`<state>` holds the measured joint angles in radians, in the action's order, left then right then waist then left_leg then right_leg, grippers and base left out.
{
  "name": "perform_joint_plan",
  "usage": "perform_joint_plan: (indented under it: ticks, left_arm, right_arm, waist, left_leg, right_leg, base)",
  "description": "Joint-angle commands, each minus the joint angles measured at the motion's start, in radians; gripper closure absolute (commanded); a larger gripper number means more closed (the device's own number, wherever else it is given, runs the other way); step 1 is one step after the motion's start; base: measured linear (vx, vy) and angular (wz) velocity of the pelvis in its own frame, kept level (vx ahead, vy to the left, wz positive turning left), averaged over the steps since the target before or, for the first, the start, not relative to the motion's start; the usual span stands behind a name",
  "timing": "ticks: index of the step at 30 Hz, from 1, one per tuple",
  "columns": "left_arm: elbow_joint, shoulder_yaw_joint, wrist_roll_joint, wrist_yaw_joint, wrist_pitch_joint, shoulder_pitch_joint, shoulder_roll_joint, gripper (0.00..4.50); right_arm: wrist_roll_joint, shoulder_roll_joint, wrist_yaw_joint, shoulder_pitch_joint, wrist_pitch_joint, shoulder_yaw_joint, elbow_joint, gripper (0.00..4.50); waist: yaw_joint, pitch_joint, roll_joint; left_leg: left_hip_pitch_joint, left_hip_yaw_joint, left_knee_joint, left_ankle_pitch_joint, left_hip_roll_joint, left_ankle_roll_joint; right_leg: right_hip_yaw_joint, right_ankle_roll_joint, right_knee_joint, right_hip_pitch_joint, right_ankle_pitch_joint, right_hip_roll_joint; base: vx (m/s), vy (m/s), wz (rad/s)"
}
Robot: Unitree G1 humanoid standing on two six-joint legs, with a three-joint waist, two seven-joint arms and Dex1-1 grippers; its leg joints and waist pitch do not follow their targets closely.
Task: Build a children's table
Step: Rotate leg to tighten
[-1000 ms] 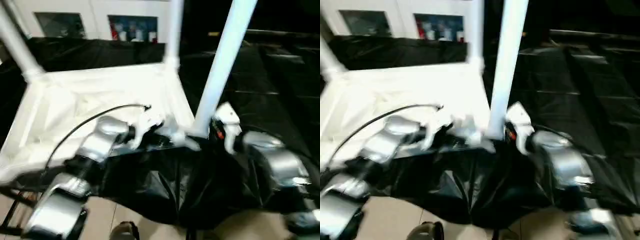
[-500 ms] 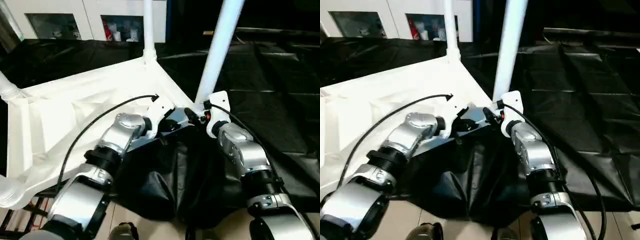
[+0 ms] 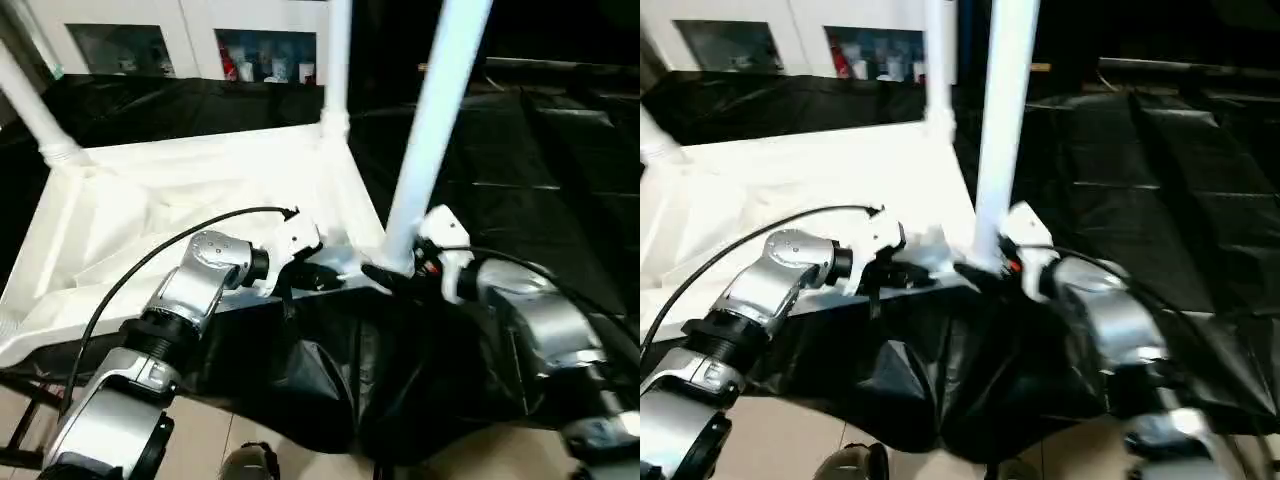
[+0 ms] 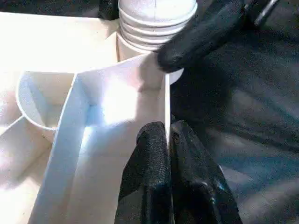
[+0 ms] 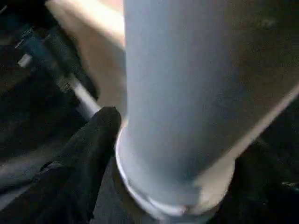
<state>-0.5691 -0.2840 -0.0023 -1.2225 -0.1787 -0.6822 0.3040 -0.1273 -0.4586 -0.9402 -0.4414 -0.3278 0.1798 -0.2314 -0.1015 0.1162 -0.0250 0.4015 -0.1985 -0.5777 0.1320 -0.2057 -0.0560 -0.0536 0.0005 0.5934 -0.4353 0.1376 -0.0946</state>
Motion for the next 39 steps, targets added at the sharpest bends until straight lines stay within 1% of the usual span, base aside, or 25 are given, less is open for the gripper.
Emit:
perform_joint_plan:
  ticks: [1, 4, 5, 9, 10, 13, 14, 16, 17, 18, 19, 22, 23, 25, 27, 28, 29, 30, 31, 32, 33, 34, 35, 37, 39]
  left_arm:
    - [0.071, -0.029, -0.07, -0.095, 0.029, 0.005, -0.025, 4.5]
    - [0.094, -0.035, -0.083, -0.136, 0.017, 0.016, -0.013, 4.5]
    - [0.1, -0.038, -0.085, -0.147, 0.012, 0.019, -0.01, 4.5]
    - [0.106, -0.043, -0.083, -0.156, 0.004, 0.024, -0.008, 4.5]
    - [0.105, -0.043, -0.082, -0.154, 0.005, 0.023, -0.009, 4.5]
    - [0.102, -0.038, -0.075, -0.142, 0.008, 0.023, -0.014, 4.5]
    - [0.093, -0.032, -0.065, -0.116, 0.009, 0.019, -0.021, 4.5]
    - [0.046, -0.004, -0.035, 0.0, 0.005, -0.004, -0.053, 4.5]
    - [0.035, 0.002, -0.029, 0.026, 0.003, -0.01, -0.06, 4.5]
    - [0.026, 0.006, -0.025, 0.047, -0.001, -0.016, -0.066, 4.5]
    - [0.016, 0.011, -0.021, 0.071, -0.01, -0.022, -0.073, 4.5]
    - [-0.039, 0.036, 0.004, 0.196, -0.043, -0.058, -0.11, 4.5]
    - [-0.051, 0.042, 0.008, 0.223, -0.048, -0.066, -0.118, 4.5]
    - [-0.083, 0.064, 0.015, 0.306, -0.062, -0.087, -0.145, 4.5]
    - [-0.117, 0.085, 0.021, 0.386, -0.068, -0.11, -0.175, 4.5]
    - [-0.129, 0.092, 0.02, 0.41, -0.065, -0.119, -0.189, 4.5]
    - [-0.138, 0.096, 0.018, 0.424, -0.06, -0.125, -0.2, 4.5]
    - [-0.142, 0.095, 0.017, 0.424, -0.048, -0.129, -0.207, 4.5]
    - [-0.144, 0.093, 0.016, 0.42, -0.041, -0.13, -0.21, 4.5]
    - [-0.141, 0.087, 0.017, 0.408, -0.031, -0.129, -0.211, 4.5]
    - [-0.135, 0.081, 0.018, 0.394, -0.02, -0.126, -0.211, 4.5]
    - [-0.129, 0.077, 0.016, 0.383, -0.02, -0.122, -0.209, 4.5]
    - [-0.117, 0.07, 0.012, 0.354, -0.003, -0.115, -0.202, 4.5]
    - [-0.102, 0.055, 0.004, 0.306, 0.013, -0.102, -0.186, 4.5]
    - [-0.088, 0.045, -0.002, 0.264, 0.029, -0.091, -0.174, 4.5]
  right_arm:
    - [-0.021, -0.014, -0.062, 0.021, -0.032, 0.043, 0.043, 0.83]
    - [-0.038, -0.033, -0.104, 0.035, -0.044, 0.047, 0.075, 0.97]
    - [-0.042, -0.033, -0.109, 0.037, -0.049, 0.046, 0.08, 1.16]
    - [-0.044, -0.026, -0.11, 0.045, -0.057, 0.056, 0.091, 1.19]
    - [-0.044, -0.024, -0.11, 0.046, -0.058, 0.059, 0.091, 1.52]
    - [-0.04, -0.015, -0.102, 0.055, -0.066, 0.067, 0.096, 1.66]
    - [-0.032, -0.004, -0.079, 0.057, -0.064, 0.064, 0.087, 1.66]
    - [0.011, 0.053, 0.047, 0.05, -0.055, 0.043, 0.028, 1.75]
    - [0.02, 0.067, 0.077, 0.047, -0.055, 0.037, 0.012, 1.75]
    - [0.029, 0.084, 0.113, 0.043, -0.054, 0.029, -0.005, 1.76]
    - [0.037, 0.103, 0.156, 0.037, -0.053, 0.017, -0.025, 1.76]
    - [0.056, 0.181, 0.314, 0.012, -0.068, -0.022, -0.101, 1.77]
    - [0.059, 0.196, 0.343, 0.006, -0.068, -0.029, -0.115, 1.77]
    - [0.061, 0.244, 0.435, -0.012, -0.078, -0.06, -0.156, 1.77]
    - [0.069, 0.297, 0.541, -0.042, -0.064, -0.09, -0.216, 1.77]
    - [0.075, 0.319, 0.563, -0.056, -0.042, -0.092, -0.24, 1.77]
    - [0.076, 0.337, 0.572, -0.066, -0.024, -0.091, -0.257, 1.77]
    - [0.071, 0.351, 0.567, -0.074, -0.013, -0.09, -0.266, 1.22]
    - [0.068, 0.36, 0.562, -0.079, -0.009, -0.09, -0.269, 1.08]
    - [0.061, 0.367, 0.551, -0.083, -0.01, -0.091, -0.271, 1.08]
    - [0.061, 0.369, 0.541, -0.086, -0.009, -0.089, -0.272, 1.03]
    - [0.067, 0.366, 0.538, -0.089, -0.001, -0.085, -0.273, 0.86]
    - [0.075, 0.352, 0.522, -0.088, 0.016, -0.076, -0.266, 0.73]
    - [0.075, 0.325, 0.482, -0.087, 0.036, -0.069, -0.253, 0.73]
    - [0.069, 0.306, 0.444, -0.083, 0.038, -0.066, -0.237, 0.73]
  waist:
    - [0.001, -0.083, 0.014]
    - [0.001, -0.085, 0.014]
    - [0.001, -0.085, 0.014]
    - [0.001, -0.085, 0.013]
    - [0.001, -0.085, 0.013]
    - [0.003, -0.085, 0.013]
    - [0.002, -0.085, 0.014]
    - [0.005, -0.086, 0.013]
    - [0.007, -0.086, 0.016]
    - [0.008, -0.084, 0.016]
    - [0.013, -0.084, 0.016]
    - [0.019, -0.084, 0.016]
    - [0.02, -0.084, 0.016]
    - [0.02, -0.085, 0.015]
    - [0.021, -0.085, 0.015]
    - [0.023, -0.087, 0.012]
    - [0.023, -0.085, 0.013]
    - [0.023, -0.089, 0.012]
    - [0.023, -0.09, 0.012]
    - [0.022, -0.092, 0.014]
    - [0.019, -0.094, 0.012]
    - [0.018, -0.093, 0.012]
    - [0.018, -0.094, 0.012]
    - [0.017, -0.096, 0.013]
    - [0.015, -0.096, 0.014]
  left_leg:
    - [-0.028, 0.012, 0.068, 0.352, -0.018, 0.037]
    - [-0.027, 0.013, 0.067, 0.341, -0.019, 0.039]
    - [-0.028, 0.012, 0.066, 0.339, -0.018, 0.038]
    - [-0.028, 0.013, 0.067, 0.34, -0.018, 0.033]
    - [-0.027, 0.013, 0.067, 0.34, -0.018, 0.032]
    - [-0.028, 0.013, 0.067, 0.344, -0.018, 0.03]
    - [-0.029, 0.013, 0.067, 0.345, -0.018, 0.03]
    - [-0.027, 0.014, 0.067, 0.343, -0.016, 0.022]
    - [-0.027, 0.013, 0.066, 0.344, -0.014, 0.019]
    - [-0.031, 0.015, 0.066, 0.364, -0.012, 0.011]
    - [-0.031, 0.016, 0.067, 0.367, -0.011, 0.005]
    - [-0.034, 0.017, 0.065, 0.377, -0.007, -0.002]
    - [-0.032, 0.019, 0.066, 0.38, -0.007, -0.004]
    - [-0.034, 0.018, 0.066, 0.38, -0.007, -0.003]
    - [-0.036, 0.018, 0.065, 0.391, -0.004, -0.002]
    - [-0.036, 0.02, 0.066, 0.396, -0.005, -0.004]
    - [-0.035, 0.021, 0.068, 0.4, -0.005, -0.005]
    - [-0.035, 0.021, 0.069, 0.401, -0.006, -0.003]
    - [-0.034, 0.022, 0.07, 0.396, -0.006, -0.001]
    - [-0.028, 0.022, 0.073, 0.373, -0.007, 0.006]
    - [-0.026, 0.02, 0.074, 0.355, -0.009, 0.012]
    - [-0.03, 0.018, 0.073, 0.356, -0.009, 0.014]
    - [-0.031, 0.016, 0.072, 0.355, -0.009, 0.017]
    - [-0.027, 0.015, 0.071, 0.34, -0.008, 0.023]
    - [-0.029, 0.014, 0.068, 0.335, -0.009, 0.03]
  right_leg:
    - [0.032, -0.181, -0.08, 0.054, 0.393, -0.041]
    - [0.031, -0.185, -0.079, 0.052, 0.392, -0.042]
    - [0.031, -0.186, -0.079, 0.05, 0.392, -0.041]
    - [0.031, -0.184, -0.08, 0.05, 0.402, -0.042]
    - [0.031, -0.184, -0.08, 0.05, 0.402, -0.042]
    - [0.031, -0.181, -0.081, 0.049, 0.403, -0.041]
    - [0.031, -0.181, -0.081, 0.049, 0.405, -0.041]
    - [0.03, -0.179, -0.081, 0.048, 0.409, -0.041]
    - [0.029, -0.175, -0.083, 0.047, 0.42, -0.04]
    - [0.027, -0.164, -0.088, 0.045, 0.465, -0.042]
    - [0.027, -0.153, -0.09, 0.045, 0.489, -0.043]
    - [0.023, -0.134, -0.097, 0.04, 0.533, -0.042]
    - [0.022, -0.129, -0.097, 0.043, 0.539, -0.042]
    - [0.022, -0.121, -0.101, 0.04, 0.545, -0.042]
    - [0.019, -0.113, -0.107, 0.039, 0.559, -0.041]
    - [0.017, -0.114, -0.107, 0.038, 0.558, -0.042]
    - [0.015, -0.111, -0.108, 0.04, 0.558, -0.041]
    - [0.015, -0.108, -0.108, 0.043, 0.545, -0.042]
    - [0.014, -0.109, -0.107, 0.046, 0.53, -0.042]
    - [0.015, -0.115, -0.102, 0.052, 0.484, -0.041]
    - [0.017, -0.127, -0.098, 0.052, 0.441, -0.041]
    - [0.019, -0.139, -0.096, 0.049, 0.419, -0.039]
    - [0.02, -0.147, -0.095, 0.05, 0.407, -0.04]
    - [0.021, -0.154, -0.092, 0.055, 0.383, -0.04]
    - [0.022, -0.158, -0.092, 0.055, 0.382, -0.041]
  base:
    - [0.0, 0.0, 0.0]
    - [0.0, 0.0, 0.0]
    - [0.0, 0.0, 0.0]
    - [0.0, 0.0, 0.0]
    - [0.0, 0.0, 0.0]
    - [0.0, 0.0, 0.0]
    - [0.0, 0.0, 0.0]
    - [0.0, 0.0, 0.0]
    - [0.0, 0.0, 0.0]
    - [0.0, 0.0, 0.0]
    - [0.0, 0.0, 0.0]
    - [0.0, 0.0, 0.0]
    - [0.0, 0.0, 0.0]
    - [0.0, 0.0, 0.0]
    - [0.0, 0.0, 0.0]
    - [0.0, 0.0, 0.0]
    - [0.0, 0.0, 0.0]
    - [0.0, 0.0, 0.0]
    - [0.0, 0.0, 0.0]
    - [0.0, 0.0, 0.0]
    - [0.0, 0.0, 0.0]
    - [0.0, 0.0, 0.0]
    - [0.0, 0.0, 0.0]
    - [0.0, 0.0, 0.0]
    - [0.0, 0.0, 0.0]
